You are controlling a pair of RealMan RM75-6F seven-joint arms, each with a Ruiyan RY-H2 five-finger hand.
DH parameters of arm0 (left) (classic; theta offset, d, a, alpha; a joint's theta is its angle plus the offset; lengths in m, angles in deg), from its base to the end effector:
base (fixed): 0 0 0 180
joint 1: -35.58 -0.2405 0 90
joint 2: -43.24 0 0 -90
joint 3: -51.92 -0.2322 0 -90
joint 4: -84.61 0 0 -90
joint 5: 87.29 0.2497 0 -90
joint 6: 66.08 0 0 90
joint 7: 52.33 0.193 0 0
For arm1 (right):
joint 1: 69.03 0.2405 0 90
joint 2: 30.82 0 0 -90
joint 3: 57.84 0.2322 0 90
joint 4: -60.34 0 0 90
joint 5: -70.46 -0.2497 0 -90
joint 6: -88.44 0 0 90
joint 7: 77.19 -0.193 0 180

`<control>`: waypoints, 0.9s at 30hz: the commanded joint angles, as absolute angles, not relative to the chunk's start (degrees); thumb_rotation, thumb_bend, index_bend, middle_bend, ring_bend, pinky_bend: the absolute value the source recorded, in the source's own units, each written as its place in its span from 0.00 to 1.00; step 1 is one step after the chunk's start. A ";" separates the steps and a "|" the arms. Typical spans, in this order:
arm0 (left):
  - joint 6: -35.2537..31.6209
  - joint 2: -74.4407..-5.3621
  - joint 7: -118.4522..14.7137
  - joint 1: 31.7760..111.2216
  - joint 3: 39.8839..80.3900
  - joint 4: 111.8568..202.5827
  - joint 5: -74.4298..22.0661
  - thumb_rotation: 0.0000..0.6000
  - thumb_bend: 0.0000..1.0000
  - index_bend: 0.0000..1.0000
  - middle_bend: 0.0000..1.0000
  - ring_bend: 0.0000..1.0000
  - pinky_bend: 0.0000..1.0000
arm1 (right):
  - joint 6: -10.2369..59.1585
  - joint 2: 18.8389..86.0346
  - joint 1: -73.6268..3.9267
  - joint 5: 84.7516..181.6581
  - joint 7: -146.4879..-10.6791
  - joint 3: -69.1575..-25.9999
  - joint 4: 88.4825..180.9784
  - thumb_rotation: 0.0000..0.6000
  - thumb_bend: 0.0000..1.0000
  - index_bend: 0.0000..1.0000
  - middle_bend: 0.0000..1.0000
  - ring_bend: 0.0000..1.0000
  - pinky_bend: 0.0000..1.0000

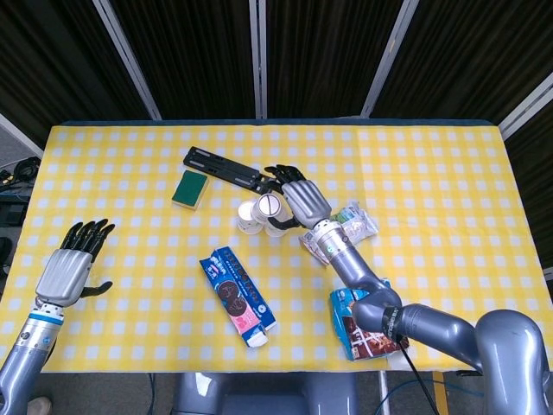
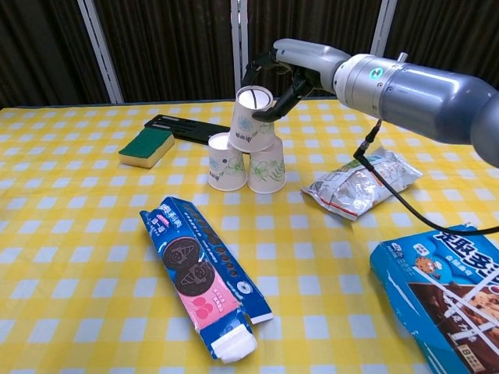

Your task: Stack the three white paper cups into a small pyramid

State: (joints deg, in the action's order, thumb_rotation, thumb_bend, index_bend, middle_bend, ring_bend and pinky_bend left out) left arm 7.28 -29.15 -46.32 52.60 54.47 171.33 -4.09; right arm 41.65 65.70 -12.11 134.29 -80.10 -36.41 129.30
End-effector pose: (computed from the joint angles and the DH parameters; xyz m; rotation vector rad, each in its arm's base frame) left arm -0.2751 0.2901 0.0417 -1.6136 -0.8875 -0.8609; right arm -0.0145 -0.4612 -0.0712 1.7837 -1.1612 1.3011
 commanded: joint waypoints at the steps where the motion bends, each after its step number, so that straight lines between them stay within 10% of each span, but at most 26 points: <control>1: 7.10 -28.98 -46.39 52.60 54.36 171.55 -4.12 1.00 0.14 0.00 0.00 0.00 0.00 | 40.81 66.88 -11.84 134.34 -79.80 -36.48 128.28 1.00 0.22 0.44 0.08 0.00 0.00; 13: 6.74 -28.54 -46.85 52.60 54.04 171.82 -4.04 1.00 0.14 0.00 0.00 0.00 0.00 | 39.59 68.52 -11.37 133.55 -77.31 -36.63 127.75 1.00 0.16 0.15 0.00 0.00 0.00; 27: 8.33 -28.35 -47.21 52.03 54.12 171.93 -3.42 1.00 0.14 0.00 0.00 0.00 0.00 | 30.70 60.59 -18.55 136.81 -73.05 -40.00 139.90 1.00 0.15 0.11 0.00 0.00 0.00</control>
